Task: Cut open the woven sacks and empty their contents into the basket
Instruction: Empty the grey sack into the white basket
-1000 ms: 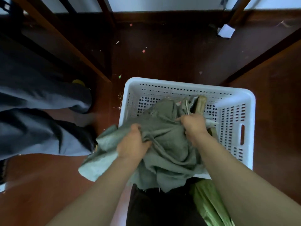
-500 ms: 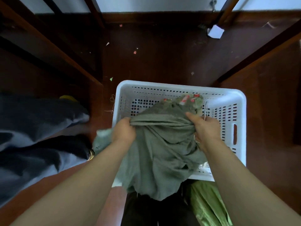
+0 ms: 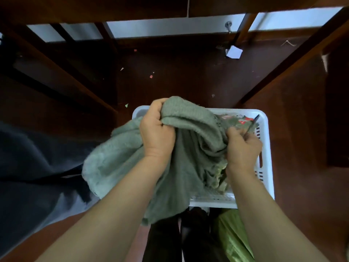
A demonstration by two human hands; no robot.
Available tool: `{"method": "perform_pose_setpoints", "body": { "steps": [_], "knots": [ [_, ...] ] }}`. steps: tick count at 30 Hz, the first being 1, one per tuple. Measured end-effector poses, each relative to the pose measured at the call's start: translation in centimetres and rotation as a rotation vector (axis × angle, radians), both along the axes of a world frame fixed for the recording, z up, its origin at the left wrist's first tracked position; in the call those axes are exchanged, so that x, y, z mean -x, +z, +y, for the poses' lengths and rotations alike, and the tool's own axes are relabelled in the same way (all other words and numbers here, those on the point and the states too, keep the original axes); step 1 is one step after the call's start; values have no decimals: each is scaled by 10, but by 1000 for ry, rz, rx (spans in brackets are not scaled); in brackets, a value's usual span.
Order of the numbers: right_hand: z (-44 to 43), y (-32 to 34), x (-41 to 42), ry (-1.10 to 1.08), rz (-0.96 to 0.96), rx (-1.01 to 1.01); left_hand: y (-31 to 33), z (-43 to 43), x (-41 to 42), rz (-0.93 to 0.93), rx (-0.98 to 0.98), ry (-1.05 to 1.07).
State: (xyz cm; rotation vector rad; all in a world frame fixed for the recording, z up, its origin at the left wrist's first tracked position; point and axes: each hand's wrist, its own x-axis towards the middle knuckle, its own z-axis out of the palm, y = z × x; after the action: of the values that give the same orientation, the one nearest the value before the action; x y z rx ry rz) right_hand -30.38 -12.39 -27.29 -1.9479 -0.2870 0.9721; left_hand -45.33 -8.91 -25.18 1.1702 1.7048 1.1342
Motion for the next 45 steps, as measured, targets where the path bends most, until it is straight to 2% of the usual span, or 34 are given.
{"method": "perform_pose_setpoints", "body": {
  "steps": [3, 5, 7, 9, 11, 13, 17, 18, 20, 21, 22, 23, 24, 25, 27, 29, 30, 31, 33, 34, 36, 38, 40, 42, 45],
  "knots": [
    [-15, 3, 0, -54, 44, 121, 1, -8, -4, 53, 32, -7],
    [-16, 5, -5, -57, 51, 71, 9, -8, -10, 35, -7, 1],
    [-16, 1, -9, 28, -6, 47, 14, -9, -17, 26, -84, -62],
    [-22, -4, -12, 24, -44, 71, 19, -15, -25, 14, -65, -119],
    [-25, -4, -18, 0, -98, 10, 21, -23, -29, -40, -79, -101],
    [-28, -7, -24, 112, -175, 13, 16, -26, -31, -45, -116, -144],
    [-46, -28, -36, 331, -125, 409, -21, -43, -18, 125, 214, -273],
    [-47, -26, -36, 423, -185, 462, -30, -48, -14, 147, 286, -280],
    [-41, -23, -34, 567, -356, 369, -41, -57, -6, 135, 382, -310],
    [-37, -23, -30, 602, -347, 279, -44, -61, -5, 115, 413, -331],
    [-32, -20, -23, 614, -218, 174, -47, -65, -4, 82, 430, -331],
    [-27, -16, -13, 660, -11, 119, -50, -68, -4, 51, 438, -310],
    [-24, -17, -4, 725, 176, 95, -52, -70, -6, 26, 449, -274],
    [-21, -21, 5, 819, 264, 98, -52, -69, -7, -3, 463, -238],
    [-16, -28, 19, 1002, 230, 161, -51, -65, -4, -86, 493, -189],
    [-12, -33, 20, 1012, 65, 253, -52, -62, 10, -137, 558, -233],
    [-11, -34, 16, 937, -3, 288, -55, -60, 21, -65, 614, -330],
    [-9, -36, 11, 784, -10, 301, -58, -60, 33, 132, 681, -499],
    [-5, -37, -1, 420, 129, 251, -66, -61, 56, 645, 761, -775],
    [-5, -37, -5, 289, 217, 225, -74, -62, 66, 806, 791, -822],
    [-8, -39, -9, 181, 310, 211, -89, -65, 77, 889, 907, -782],
    [-13, -42, -9, 146, 364, 197, -107, -68, 81, 834, 972, -657],
    [-16, -45, -10, 130, 386, 193, -120, -68, 78, 654, 927, -478],
    [-13, -42, -10, 107, 359, 208, -121, -63, 68, 319, 885, -165],
    [-9, -34, -10, 148, 314, 251, -97, -42, 58, -291, 867, 336]
  ]
}}
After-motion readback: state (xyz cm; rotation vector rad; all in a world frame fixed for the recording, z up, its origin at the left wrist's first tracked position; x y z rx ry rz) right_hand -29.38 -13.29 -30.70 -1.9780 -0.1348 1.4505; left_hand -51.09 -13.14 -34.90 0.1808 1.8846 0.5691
